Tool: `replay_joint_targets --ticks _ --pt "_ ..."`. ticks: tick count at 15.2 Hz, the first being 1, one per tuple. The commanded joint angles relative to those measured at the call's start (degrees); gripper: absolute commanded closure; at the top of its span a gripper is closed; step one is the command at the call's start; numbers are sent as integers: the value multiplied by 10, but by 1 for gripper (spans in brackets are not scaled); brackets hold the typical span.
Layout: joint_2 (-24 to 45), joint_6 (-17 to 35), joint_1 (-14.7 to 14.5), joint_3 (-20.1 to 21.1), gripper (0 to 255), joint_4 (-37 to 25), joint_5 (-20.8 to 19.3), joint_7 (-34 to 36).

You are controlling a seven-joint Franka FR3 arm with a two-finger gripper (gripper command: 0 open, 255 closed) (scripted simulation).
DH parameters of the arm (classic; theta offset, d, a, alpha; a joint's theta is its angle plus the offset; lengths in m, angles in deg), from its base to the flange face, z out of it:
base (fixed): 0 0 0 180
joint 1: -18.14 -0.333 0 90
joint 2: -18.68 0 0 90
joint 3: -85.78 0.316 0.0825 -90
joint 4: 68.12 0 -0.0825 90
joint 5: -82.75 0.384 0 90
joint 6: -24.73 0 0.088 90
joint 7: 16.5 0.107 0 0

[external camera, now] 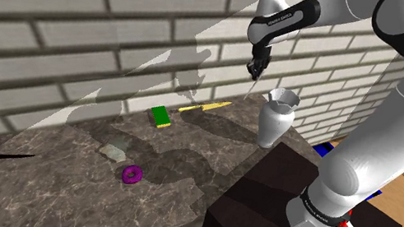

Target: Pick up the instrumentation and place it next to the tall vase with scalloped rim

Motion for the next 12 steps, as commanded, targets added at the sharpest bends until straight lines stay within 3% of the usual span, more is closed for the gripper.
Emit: replay_joint_targets --ticks 1,12 --pt "6 14 0 0 255 8 -1 2" --pt "54 95 2 -2 255 42 -10 17"
